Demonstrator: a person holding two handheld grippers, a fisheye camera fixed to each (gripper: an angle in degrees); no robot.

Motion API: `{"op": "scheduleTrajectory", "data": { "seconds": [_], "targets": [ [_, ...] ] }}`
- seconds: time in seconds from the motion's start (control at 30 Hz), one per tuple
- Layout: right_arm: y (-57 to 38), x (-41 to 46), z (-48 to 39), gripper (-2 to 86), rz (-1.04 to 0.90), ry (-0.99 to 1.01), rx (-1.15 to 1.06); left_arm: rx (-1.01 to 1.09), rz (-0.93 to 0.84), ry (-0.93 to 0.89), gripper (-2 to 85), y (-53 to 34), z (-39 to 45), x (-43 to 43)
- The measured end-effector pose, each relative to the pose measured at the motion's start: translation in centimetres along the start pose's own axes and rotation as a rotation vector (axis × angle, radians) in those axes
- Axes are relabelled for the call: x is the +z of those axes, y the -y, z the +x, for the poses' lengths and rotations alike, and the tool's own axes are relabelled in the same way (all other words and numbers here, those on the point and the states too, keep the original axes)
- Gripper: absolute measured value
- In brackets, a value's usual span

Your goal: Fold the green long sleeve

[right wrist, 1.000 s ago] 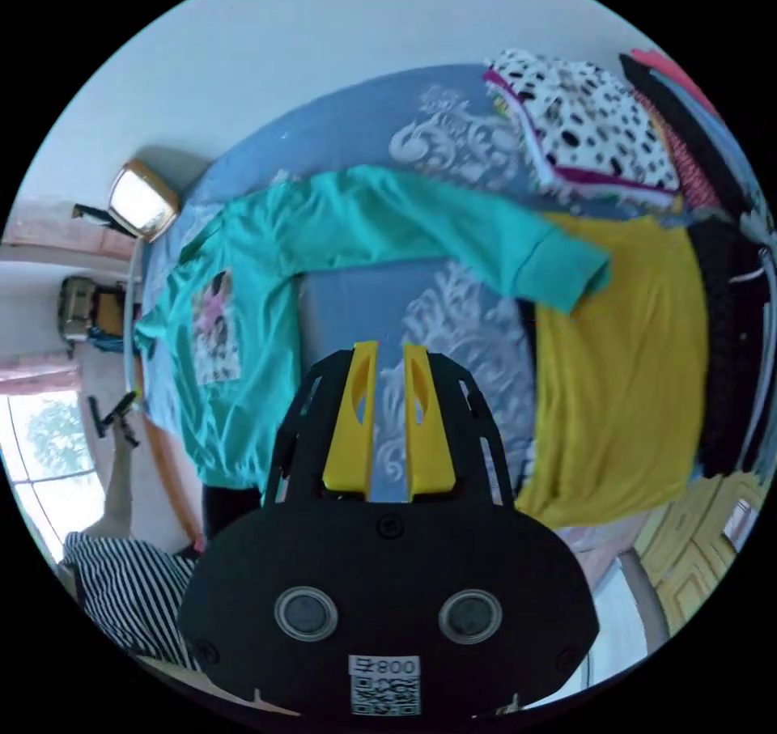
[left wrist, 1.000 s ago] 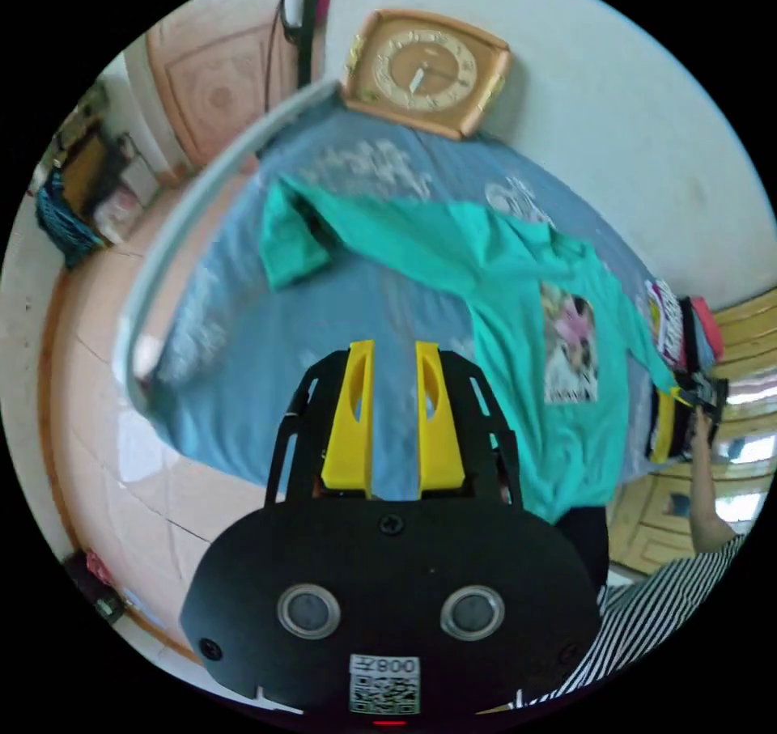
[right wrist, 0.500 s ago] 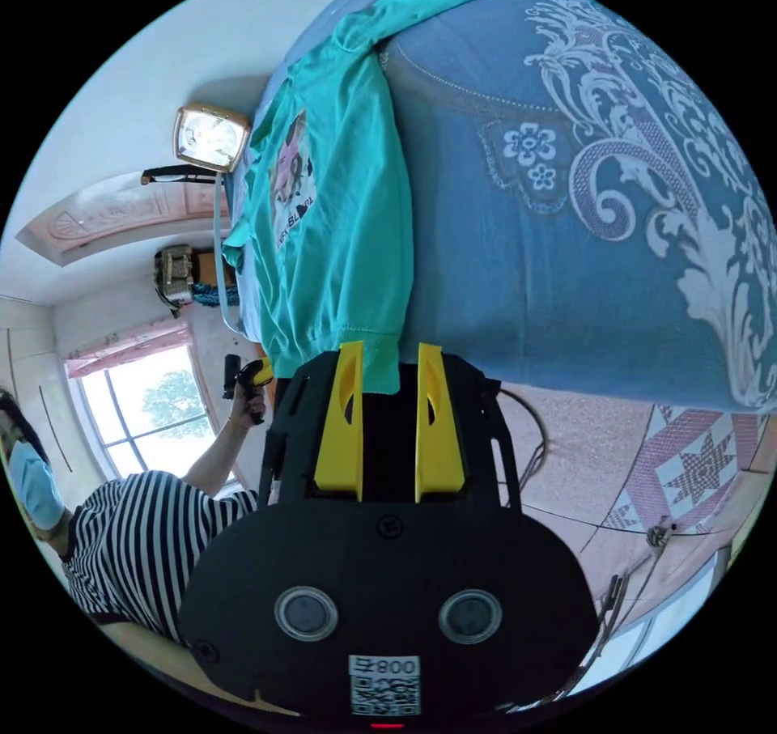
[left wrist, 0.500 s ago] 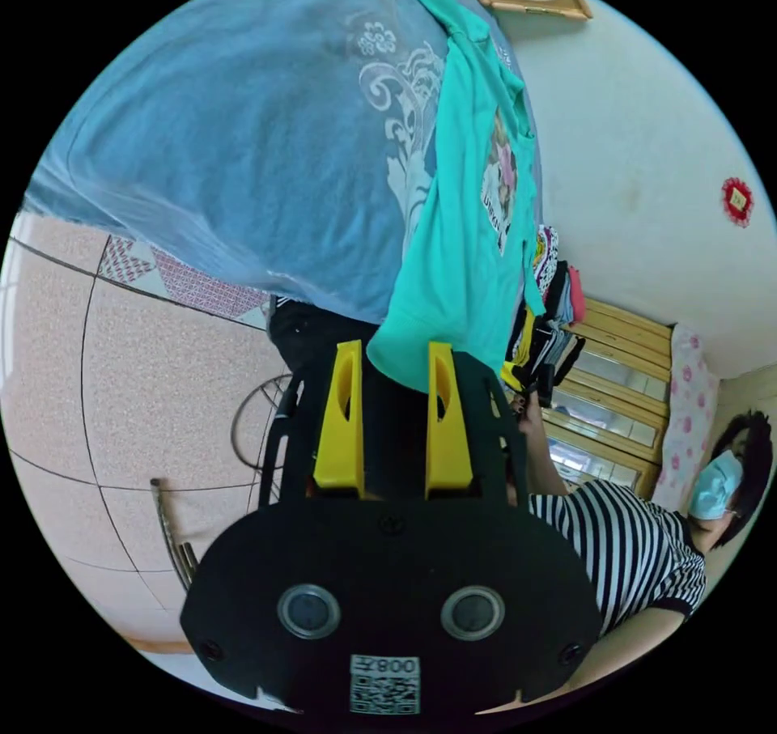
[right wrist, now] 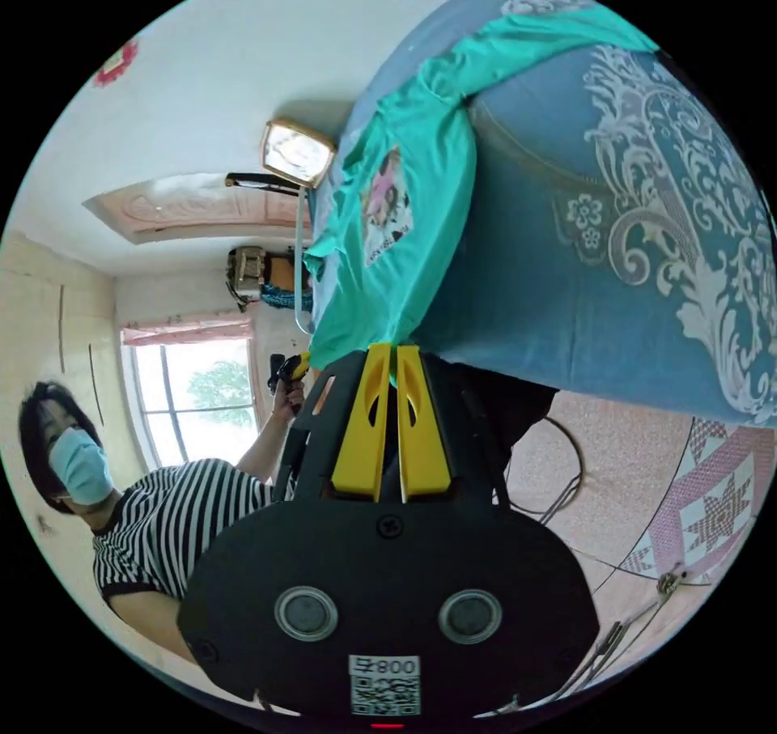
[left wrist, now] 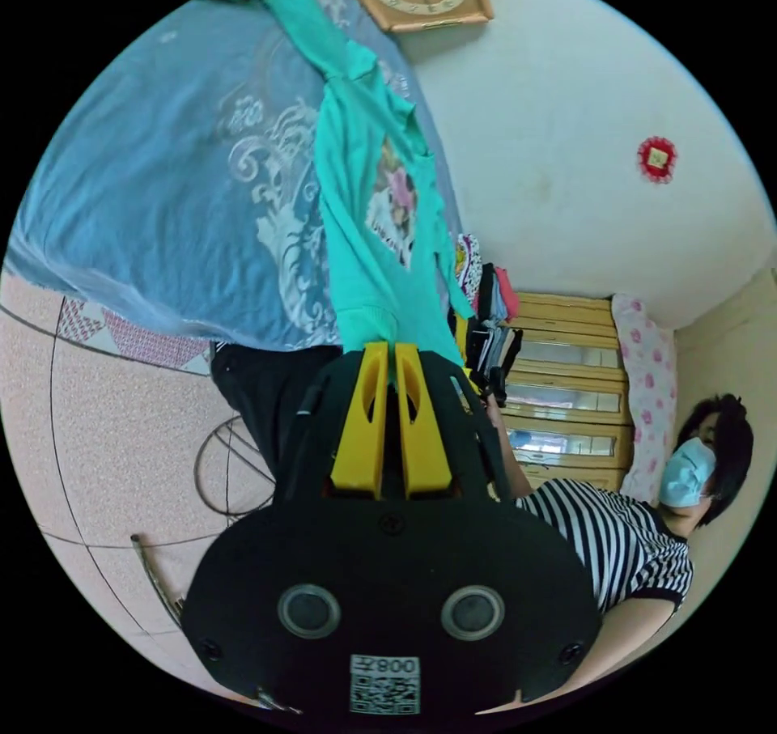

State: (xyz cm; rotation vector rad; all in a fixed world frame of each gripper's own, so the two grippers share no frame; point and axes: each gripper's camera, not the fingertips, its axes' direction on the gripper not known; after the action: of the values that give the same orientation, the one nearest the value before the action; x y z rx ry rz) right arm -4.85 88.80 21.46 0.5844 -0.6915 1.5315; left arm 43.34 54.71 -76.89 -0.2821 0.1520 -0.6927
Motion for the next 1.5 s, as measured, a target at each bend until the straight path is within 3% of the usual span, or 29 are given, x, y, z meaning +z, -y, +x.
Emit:
{"op": "scheduleTrajectory", "data": {
  "seconds": [0.17,0.33,0.7,1.0,1.13,1.5],
  "targets": [
    [-2.5,-1.7,-1.7,0.7,0.002,-0.035,-0.070,0.030,0.086,-0.069,1.5,-3.4,0.2,-4.1],
    [-4.0,-0.8,-0.5,0.8,-0.024,-0.073,-0.037,-0.070,0.137,-0.122,1.4,-6.7,-2.9,-6.0],
    [-5.0,2.4,5.9,5.2,-0.039,-0.301,0.132,-0.197,0.082,0.050,1.3,-8.6,-9.1,-4.7],
    [-3.7,6.0,8.4,7.6,-0.008,-0.167,0.163,-0.200,0.056,0.081,1.3,-6.8,-10.5,-3.9],
    [-2.1,8.3,9.4,3.2,-0.058,-0.102,0.192,-0.200,0.044,0.094,1.4,-5.5,-10.8,-3.1],
    [-1.1,2.1,2.0,0.5,0.028,-0.086,-0.023,-0.071,0.099,0.053,1.3,-2.3,-9.4,-2.8]
  ]
}}
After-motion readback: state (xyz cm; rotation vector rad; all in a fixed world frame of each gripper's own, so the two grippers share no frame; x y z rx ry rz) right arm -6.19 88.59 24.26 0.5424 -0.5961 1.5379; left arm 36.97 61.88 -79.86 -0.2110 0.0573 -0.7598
